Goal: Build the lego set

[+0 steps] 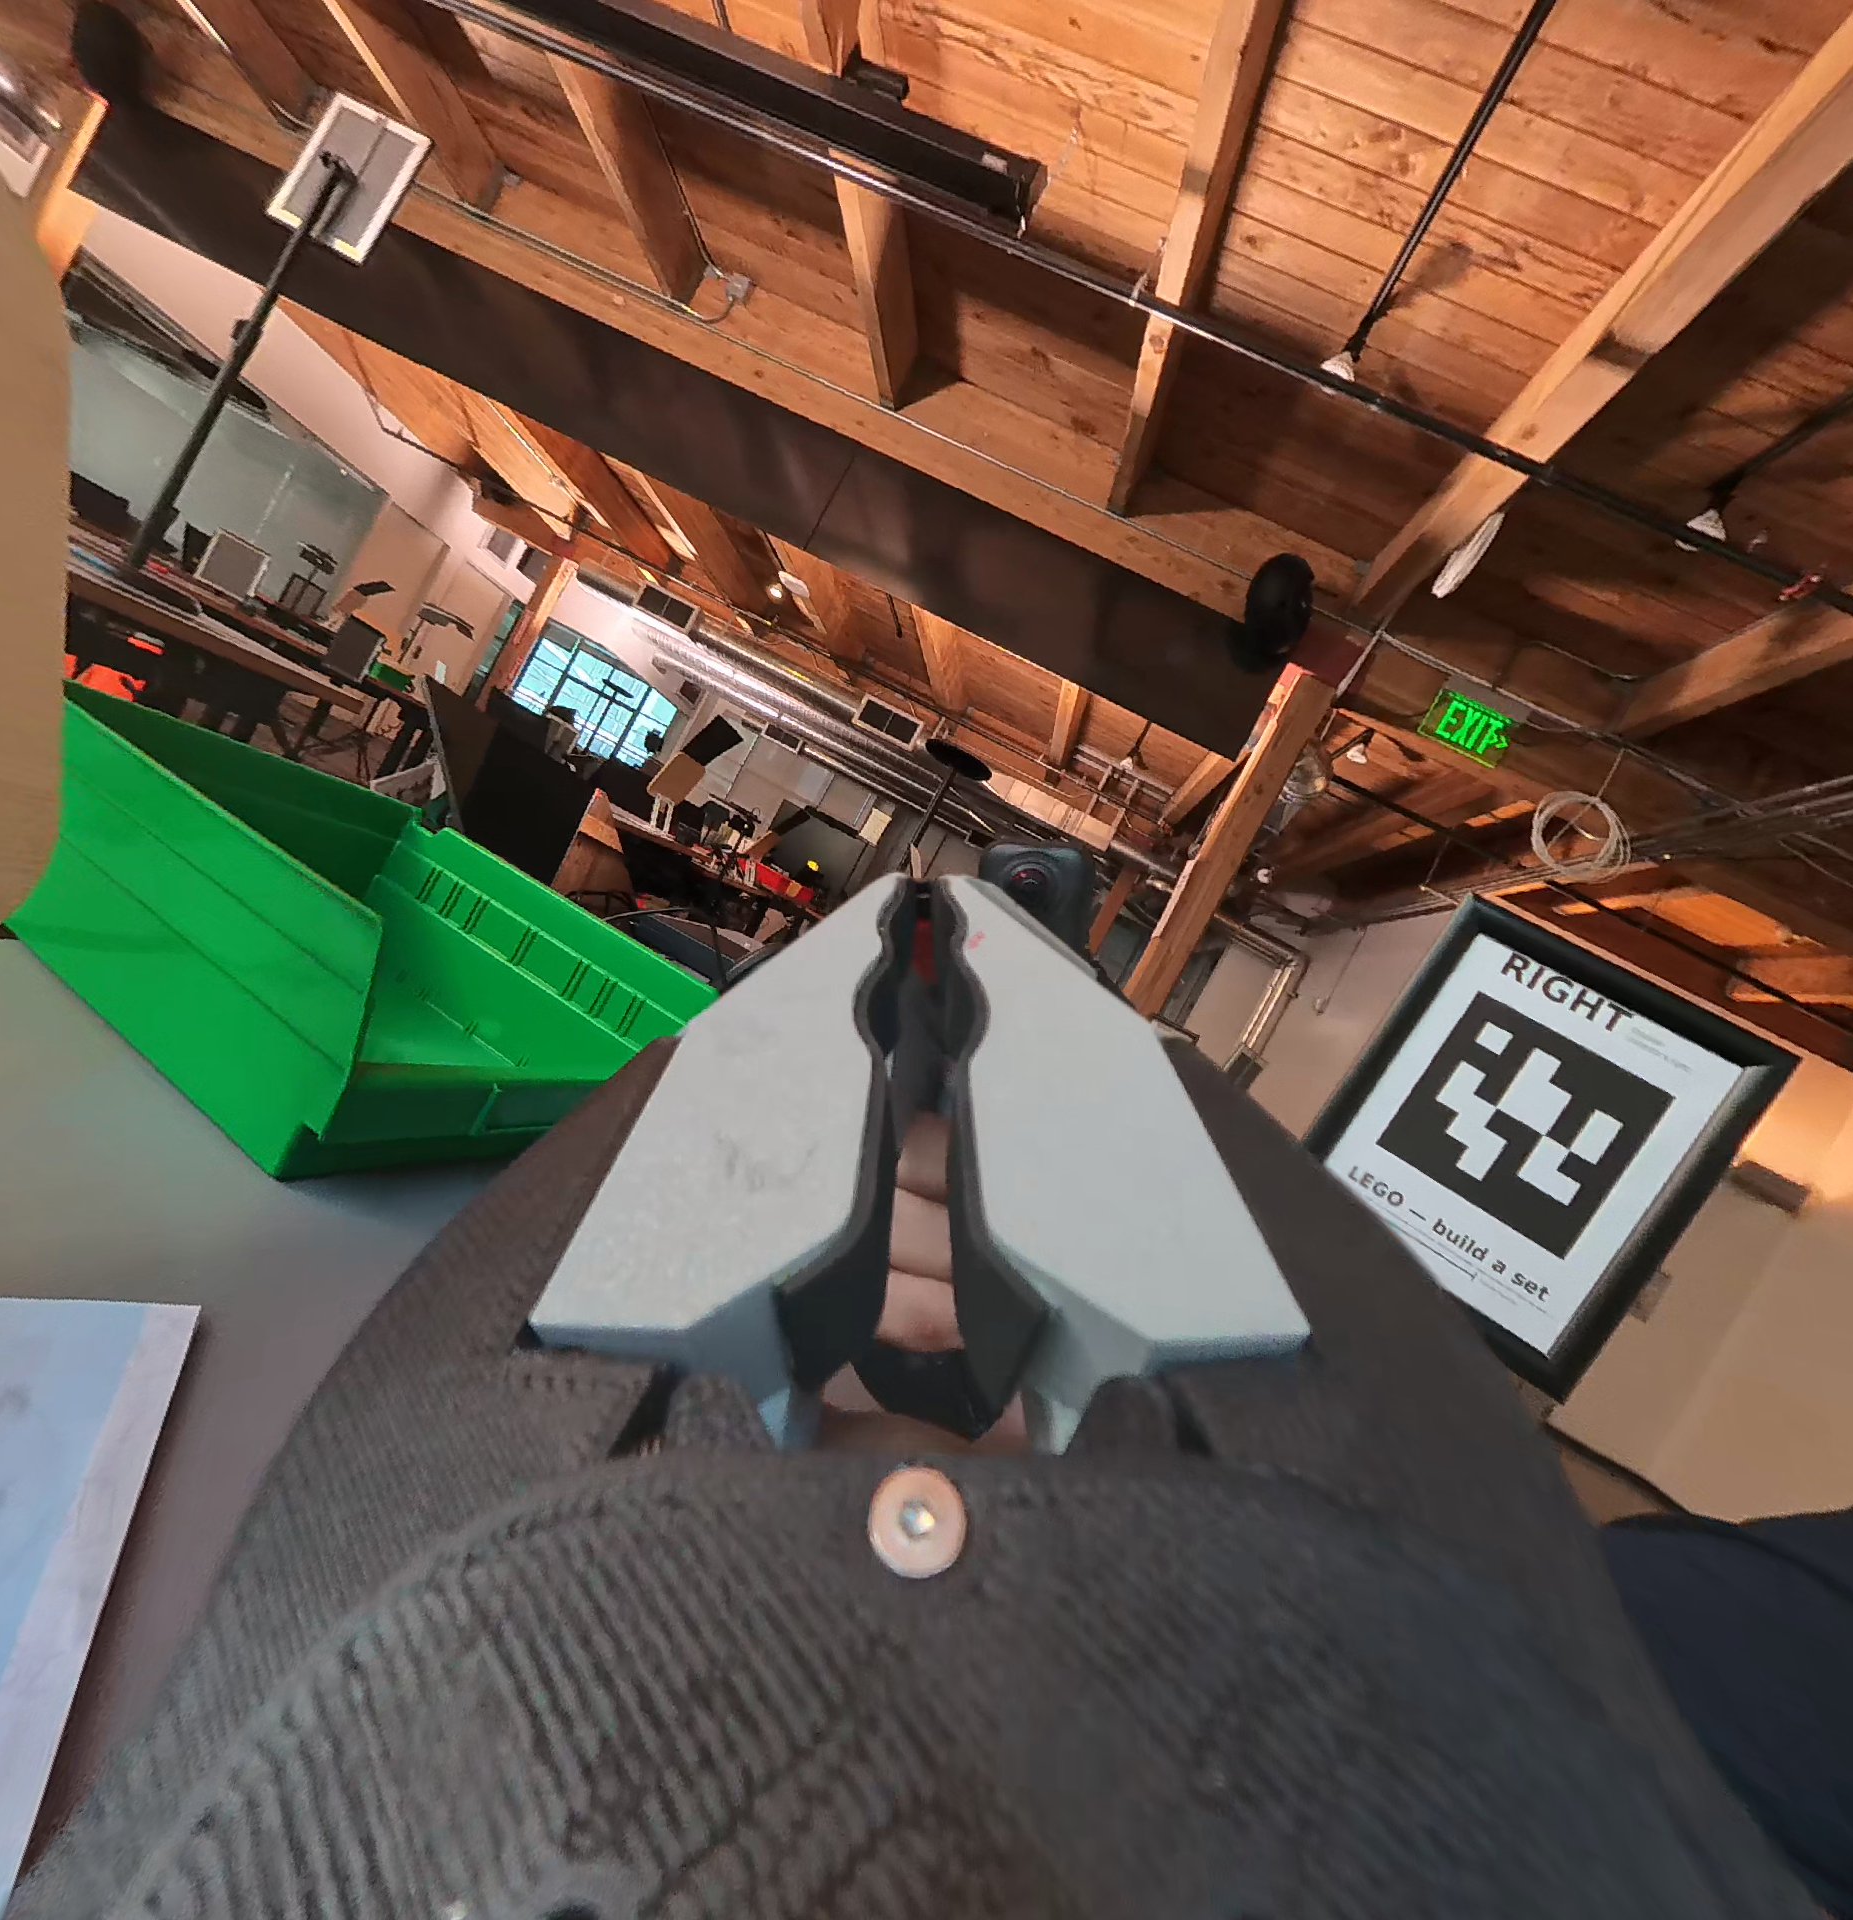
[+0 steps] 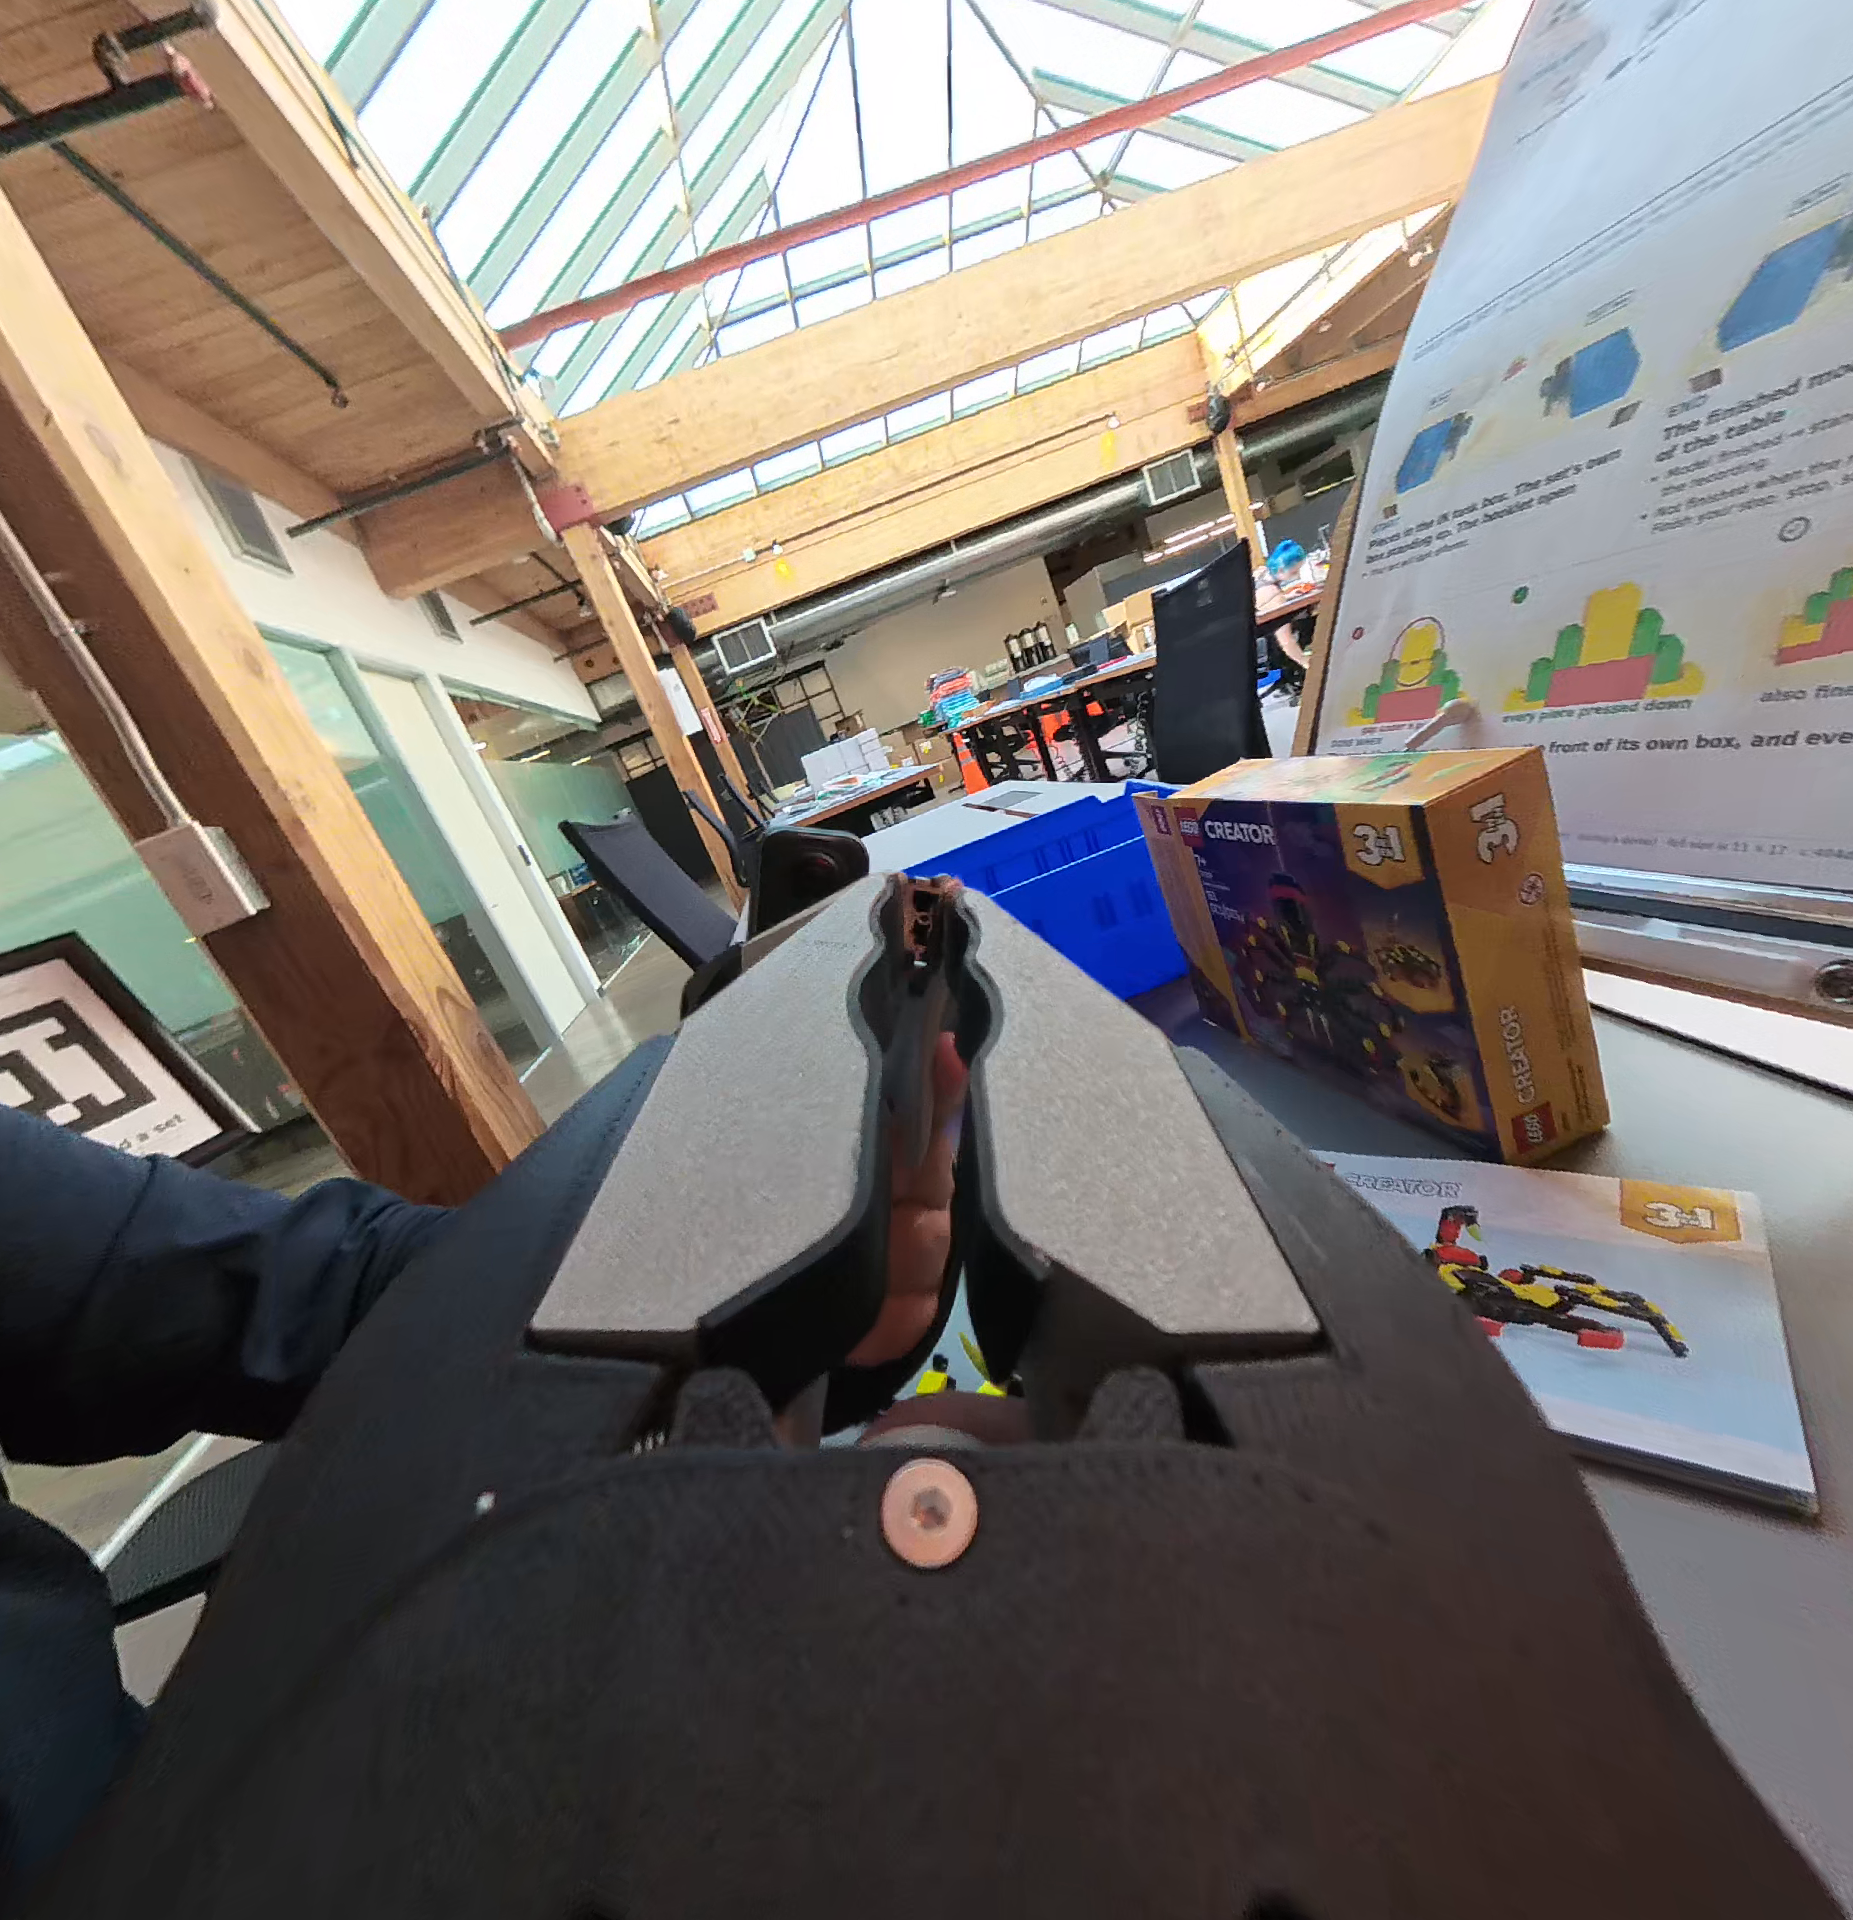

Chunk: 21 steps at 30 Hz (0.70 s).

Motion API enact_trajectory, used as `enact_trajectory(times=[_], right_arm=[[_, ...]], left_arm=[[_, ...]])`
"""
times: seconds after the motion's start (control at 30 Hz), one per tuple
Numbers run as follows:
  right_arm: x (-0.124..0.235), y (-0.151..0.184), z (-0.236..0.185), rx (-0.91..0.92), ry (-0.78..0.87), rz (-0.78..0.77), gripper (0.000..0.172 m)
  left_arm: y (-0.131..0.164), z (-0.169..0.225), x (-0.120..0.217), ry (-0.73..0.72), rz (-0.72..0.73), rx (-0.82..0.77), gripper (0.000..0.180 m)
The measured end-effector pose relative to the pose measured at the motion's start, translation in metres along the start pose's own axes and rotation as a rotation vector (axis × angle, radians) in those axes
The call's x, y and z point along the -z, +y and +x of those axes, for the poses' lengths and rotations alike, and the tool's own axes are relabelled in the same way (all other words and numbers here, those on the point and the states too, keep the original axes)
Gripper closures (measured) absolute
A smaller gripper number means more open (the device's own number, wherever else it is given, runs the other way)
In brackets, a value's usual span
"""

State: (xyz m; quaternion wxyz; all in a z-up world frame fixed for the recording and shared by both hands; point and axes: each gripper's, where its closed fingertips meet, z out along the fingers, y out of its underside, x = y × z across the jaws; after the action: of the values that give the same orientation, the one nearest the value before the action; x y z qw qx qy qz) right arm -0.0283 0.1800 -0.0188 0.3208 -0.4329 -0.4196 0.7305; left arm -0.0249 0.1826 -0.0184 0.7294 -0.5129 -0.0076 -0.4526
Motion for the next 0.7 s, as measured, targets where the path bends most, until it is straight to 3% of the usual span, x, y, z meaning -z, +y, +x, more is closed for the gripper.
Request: enact_trajectory(times=[0.37,0.5,0.57,0.7], right_arm=[[0.0,-0.008,0.004,-0.002,0.065,0.066,0.17],[0.077,-0.084,0.029,-0.101,0.111,0.479,0.172],[0.083,-0.081,0.028,-0.086,0.069,0.417,0.172],[0.051,-0.051,0.015,-0.011,0.003,0.187,0.172]], left_arm=[[0.0,-0.002,-0.001,-0.037,0.025,-0.001,0.18],[-0.003,-0.007,0.007,-0.048,0.036,-0.002,0.18],[-0.011,-0.01,0.008,-0.037,0.061,0.028,0.18],[-0.002,-0.007,0.004,-0.023,0.012,0.005,0.18]])
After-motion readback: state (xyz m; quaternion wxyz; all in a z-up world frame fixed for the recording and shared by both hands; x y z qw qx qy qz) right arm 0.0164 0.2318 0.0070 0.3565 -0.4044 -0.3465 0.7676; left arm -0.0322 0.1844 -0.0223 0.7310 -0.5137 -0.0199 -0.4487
